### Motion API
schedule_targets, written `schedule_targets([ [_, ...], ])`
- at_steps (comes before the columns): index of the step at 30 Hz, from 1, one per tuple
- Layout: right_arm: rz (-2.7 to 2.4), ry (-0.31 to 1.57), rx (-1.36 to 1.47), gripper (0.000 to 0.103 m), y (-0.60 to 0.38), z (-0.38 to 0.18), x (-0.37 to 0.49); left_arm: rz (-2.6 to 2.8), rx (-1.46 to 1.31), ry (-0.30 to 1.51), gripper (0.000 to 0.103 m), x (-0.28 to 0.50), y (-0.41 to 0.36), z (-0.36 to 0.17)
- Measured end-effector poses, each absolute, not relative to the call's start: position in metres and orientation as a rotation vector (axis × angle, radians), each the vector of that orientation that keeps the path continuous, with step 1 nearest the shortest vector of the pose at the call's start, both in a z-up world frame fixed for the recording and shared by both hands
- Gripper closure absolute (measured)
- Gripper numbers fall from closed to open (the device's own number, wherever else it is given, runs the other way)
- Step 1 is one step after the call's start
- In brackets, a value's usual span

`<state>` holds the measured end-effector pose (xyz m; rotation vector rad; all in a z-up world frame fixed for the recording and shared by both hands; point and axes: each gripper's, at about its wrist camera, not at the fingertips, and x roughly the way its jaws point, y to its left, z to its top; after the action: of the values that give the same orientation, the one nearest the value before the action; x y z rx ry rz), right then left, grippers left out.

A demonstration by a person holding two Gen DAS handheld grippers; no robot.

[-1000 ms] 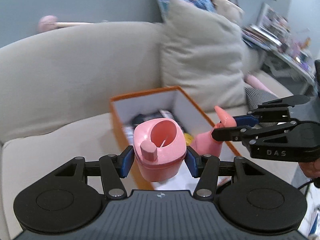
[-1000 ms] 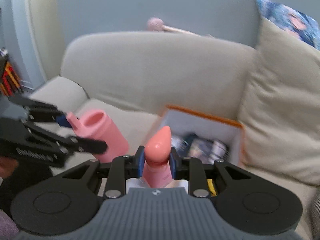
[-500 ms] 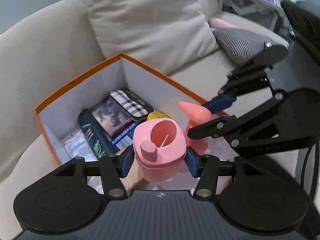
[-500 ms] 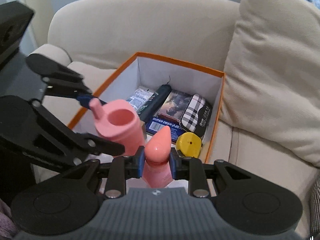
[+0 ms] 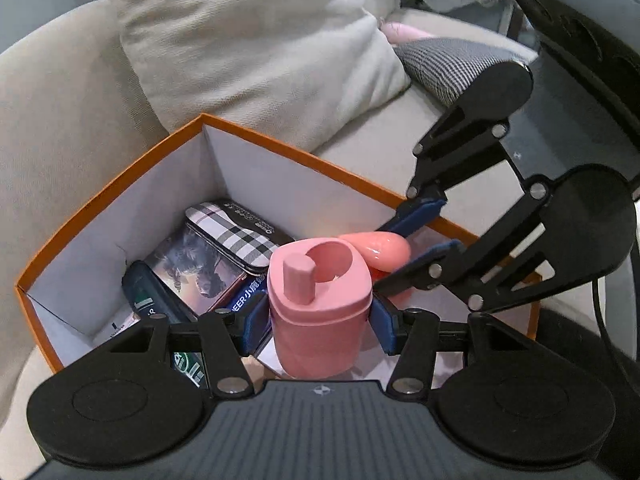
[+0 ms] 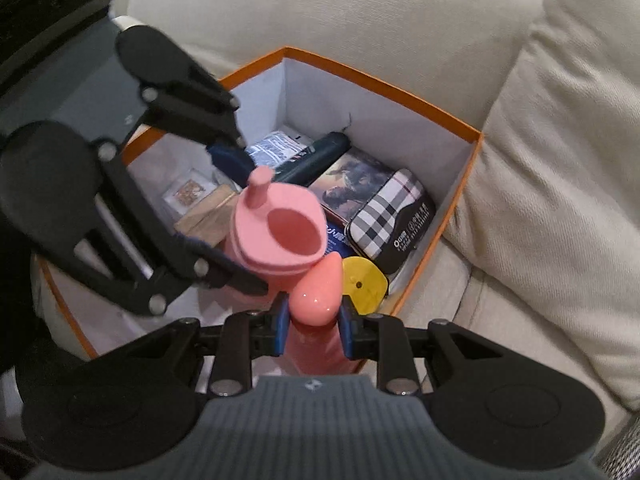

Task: Organize rigid objects
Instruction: 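Lower the pink cup and bottle into the box and open both grippers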

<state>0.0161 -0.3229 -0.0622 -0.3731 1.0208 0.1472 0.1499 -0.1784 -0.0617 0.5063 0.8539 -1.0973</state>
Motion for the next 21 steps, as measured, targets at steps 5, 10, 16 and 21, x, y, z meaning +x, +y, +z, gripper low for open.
schedule_targets([
  [5,0.159,1.008,-0.350,0.077,-0.328,-0.063,0.017,-1.098,0.523,0.895,0.041,0.152,-0.181,-0.077],
  [10,0.154,1.013,-0.376,0.077,-0.325,-0.064,0.016,-1.080,0.572,0.928,0.041,0.148,-0.182,-0.087],
  [16,0.137,1.019,-0.363,0.077,-0.322,-0.064,0.017,-1.065,0.601,0.949,0.038,0.145,-0.181,-0.088],
  [21,0.116,1.016,-0.357,0.073,-0.320,-0.063,0.017,-1.056,0.620,0.960,0.033,0.141,-0.185,-0.087],
])
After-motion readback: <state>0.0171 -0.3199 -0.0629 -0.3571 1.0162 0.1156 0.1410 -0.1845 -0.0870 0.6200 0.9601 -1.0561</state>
